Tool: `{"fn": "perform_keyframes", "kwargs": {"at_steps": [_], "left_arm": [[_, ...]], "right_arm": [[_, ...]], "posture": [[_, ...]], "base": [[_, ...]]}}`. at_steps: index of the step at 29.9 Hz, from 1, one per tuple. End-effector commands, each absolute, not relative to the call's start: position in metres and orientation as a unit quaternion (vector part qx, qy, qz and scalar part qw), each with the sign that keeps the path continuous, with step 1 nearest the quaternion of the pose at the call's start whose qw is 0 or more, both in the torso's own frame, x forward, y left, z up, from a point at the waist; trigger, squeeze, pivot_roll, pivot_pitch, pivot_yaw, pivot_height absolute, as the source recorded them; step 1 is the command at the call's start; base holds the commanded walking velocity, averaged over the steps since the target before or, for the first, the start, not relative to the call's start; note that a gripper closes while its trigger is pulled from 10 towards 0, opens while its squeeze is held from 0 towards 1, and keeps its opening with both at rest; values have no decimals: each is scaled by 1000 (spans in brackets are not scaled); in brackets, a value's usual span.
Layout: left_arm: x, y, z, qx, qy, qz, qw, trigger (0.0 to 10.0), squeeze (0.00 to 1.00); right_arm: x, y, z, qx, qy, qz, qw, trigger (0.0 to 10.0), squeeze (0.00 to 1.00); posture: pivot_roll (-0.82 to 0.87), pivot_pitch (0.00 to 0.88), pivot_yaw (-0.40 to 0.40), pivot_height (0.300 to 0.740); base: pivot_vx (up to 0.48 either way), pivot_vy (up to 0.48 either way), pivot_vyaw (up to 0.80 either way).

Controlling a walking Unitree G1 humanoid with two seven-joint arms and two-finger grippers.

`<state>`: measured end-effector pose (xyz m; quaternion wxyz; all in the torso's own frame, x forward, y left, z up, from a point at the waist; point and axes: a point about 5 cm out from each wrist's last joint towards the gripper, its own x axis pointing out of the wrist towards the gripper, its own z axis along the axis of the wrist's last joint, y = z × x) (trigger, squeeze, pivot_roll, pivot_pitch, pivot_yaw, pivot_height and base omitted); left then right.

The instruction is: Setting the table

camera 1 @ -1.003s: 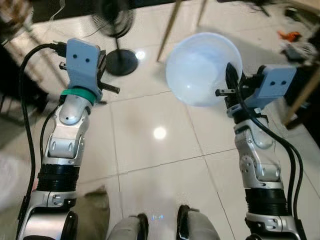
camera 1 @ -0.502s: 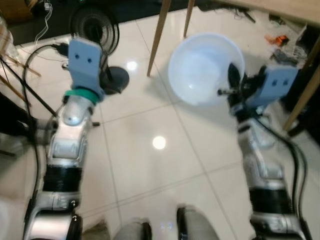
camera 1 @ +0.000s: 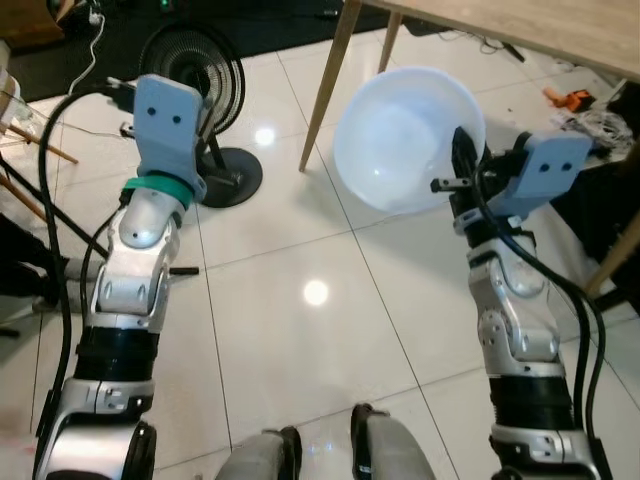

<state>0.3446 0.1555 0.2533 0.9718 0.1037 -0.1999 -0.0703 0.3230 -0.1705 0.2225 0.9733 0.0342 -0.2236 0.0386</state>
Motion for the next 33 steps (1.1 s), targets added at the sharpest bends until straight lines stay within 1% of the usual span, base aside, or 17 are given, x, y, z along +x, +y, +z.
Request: {"fn": "perform_keyframes", "kwargs": {"at_steps": [1, 33], "left_arm": [[343, 164, 249, 107, -192, -60, 974, 10000, 0], [342, 164, 249, 105, -193, -58, 974, 10000, 0]], "right_arm": [[322, -168, 224, 38, -230, 42, 972, 10000, 0], [324, -167, 224, 35, -229, 43, 972, 10000, 0]], "posture": [[-16, 141, 108, 740], [-10, 147, 102, 740]], "base": [[461, 0, 0], [463, 0, 0]]}}
